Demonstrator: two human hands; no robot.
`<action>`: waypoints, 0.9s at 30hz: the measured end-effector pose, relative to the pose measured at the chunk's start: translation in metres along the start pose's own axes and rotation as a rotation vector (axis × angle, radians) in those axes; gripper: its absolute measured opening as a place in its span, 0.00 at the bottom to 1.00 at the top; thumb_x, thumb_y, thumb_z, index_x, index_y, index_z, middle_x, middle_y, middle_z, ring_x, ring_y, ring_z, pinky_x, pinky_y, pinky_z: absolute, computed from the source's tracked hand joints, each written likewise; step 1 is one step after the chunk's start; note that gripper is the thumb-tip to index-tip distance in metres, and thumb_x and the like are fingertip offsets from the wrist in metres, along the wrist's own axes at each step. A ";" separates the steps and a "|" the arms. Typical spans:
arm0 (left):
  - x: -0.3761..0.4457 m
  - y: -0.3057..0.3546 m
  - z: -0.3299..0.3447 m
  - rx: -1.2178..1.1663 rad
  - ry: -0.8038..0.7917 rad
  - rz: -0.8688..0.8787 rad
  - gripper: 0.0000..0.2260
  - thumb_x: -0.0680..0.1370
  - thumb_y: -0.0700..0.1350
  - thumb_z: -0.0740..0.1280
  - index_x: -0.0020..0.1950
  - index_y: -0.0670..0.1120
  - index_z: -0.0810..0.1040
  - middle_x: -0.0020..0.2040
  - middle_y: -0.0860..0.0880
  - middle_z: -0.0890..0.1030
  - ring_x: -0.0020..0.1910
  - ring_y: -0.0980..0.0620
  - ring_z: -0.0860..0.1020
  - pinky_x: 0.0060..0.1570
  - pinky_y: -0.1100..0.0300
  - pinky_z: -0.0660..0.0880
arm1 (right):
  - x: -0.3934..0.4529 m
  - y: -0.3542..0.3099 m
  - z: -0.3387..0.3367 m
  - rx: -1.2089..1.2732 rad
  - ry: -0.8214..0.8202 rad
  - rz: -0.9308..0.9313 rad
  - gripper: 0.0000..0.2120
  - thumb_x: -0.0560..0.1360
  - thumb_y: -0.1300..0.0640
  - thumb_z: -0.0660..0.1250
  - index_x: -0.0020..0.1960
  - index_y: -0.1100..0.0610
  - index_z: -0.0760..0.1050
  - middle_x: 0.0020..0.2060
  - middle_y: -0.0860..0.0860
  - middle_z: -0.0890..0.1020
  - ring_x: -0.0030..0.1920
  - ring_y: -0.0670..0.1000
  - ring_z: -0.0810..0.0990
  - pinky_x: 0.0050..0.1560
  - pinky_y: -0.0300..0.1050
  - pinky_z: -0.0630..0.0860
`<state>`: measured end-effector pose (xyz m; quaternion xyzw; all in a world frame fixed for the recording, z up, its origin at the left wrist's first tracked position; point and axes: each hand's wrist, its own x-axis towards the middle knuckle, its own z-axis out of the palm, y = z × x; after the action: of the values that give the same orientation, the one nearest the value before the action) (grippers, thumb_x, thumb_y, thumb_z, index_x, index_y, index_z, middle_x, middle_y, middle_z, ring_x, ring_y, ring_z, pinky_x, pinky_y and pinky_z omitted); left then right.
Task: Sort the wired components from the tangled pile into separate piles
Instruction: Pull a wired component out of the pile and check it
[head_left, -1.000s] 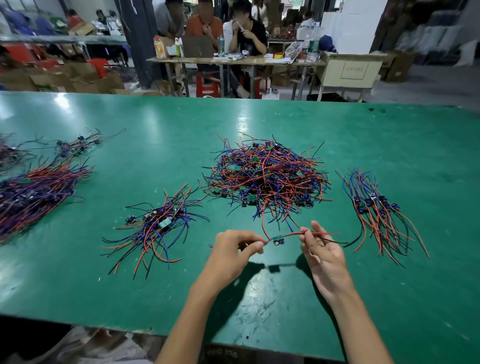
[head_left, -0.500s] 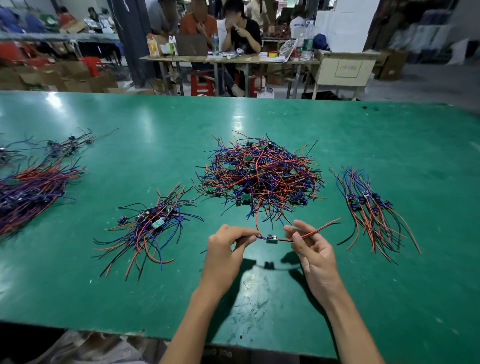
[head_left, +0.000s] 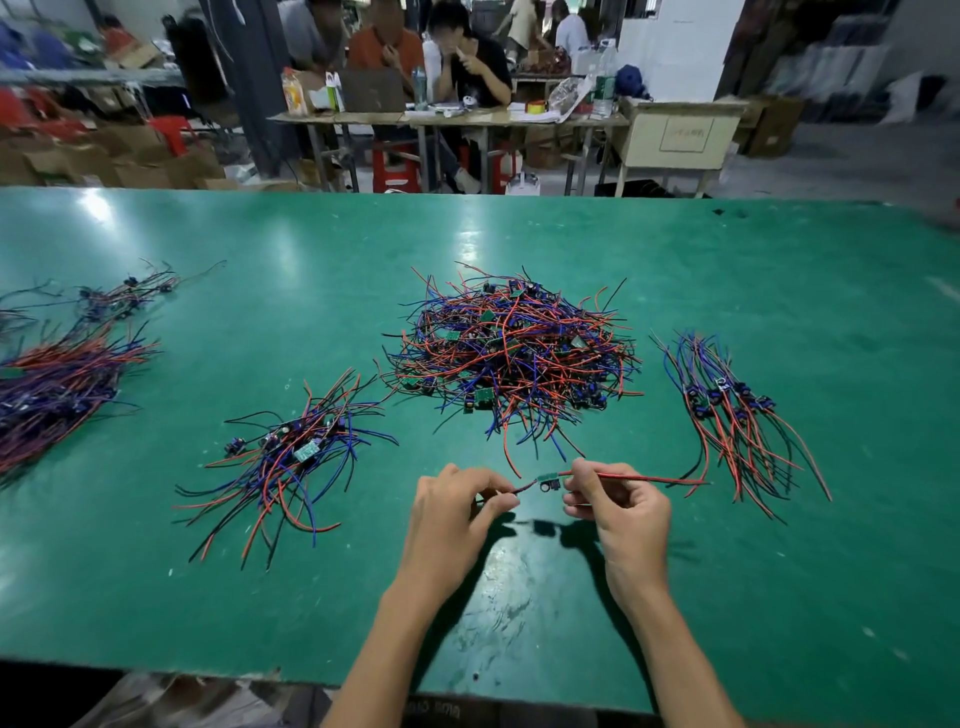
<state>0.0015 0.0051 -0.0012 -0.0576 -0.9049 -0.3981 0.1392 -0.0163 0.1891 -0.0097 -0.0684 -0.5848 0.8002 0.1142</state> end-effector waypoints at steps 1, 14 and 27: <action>-0.001 0.000 0.002 0.021 0.009 0.036 0.03 0.78 0.52 0.71 0.47 0.55 0.84 0.42 0.59 0.82 0.44 0.58 0.73 0.51 0.57 0.64 | 0.000 0.000 -0.001 -0.003 0.025 0.003 0.12 0.69 0.53 0.77 0.42 0.62 0.82 0.34 0.58 0.85 0.32 0.51 0.83 0.33 0.41 0.81; 0.000 -0.006 0.000 -0.098 0.038 -0.019 0.03 0.77 0.47 0.73 0.44 0.53 0.85 0.40 0.62 0.83 0.44 0.59 0.74 0.53 0.46 0.72 | -0.006 -0.007 0.001 -0.191 -0.285 0.076 0.08 0.78 0.55 0.71 0.55 0.53 0.85 0.46 0.54 0.88 0.47 0.54 0.87 0.45 0.39 0.81; 0.002 -0.018 -0.001 -0.135 0.161 -0.216 0.05 0.77 0.55 0.72 0.42 0.56 0.82 0.44 0.63 0.81 0.54 0.66 0.72 0.58 0.58 0.58 | 0.039 -0.037 -0.028 0.182 0.054 0.267 0.05 0.79 0.64 0.68 0.52 0.63 0.82 0.41 0.59 0.87 0.38 0.51 0.87 0.38 0.35 0.82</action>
<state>-0.0041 -0.0075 -0.0129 0.0632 -0.8628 -0.4742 0.1635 -0.0430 0.2357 0.0181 -0.1565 -0.4921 0.8559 0.0283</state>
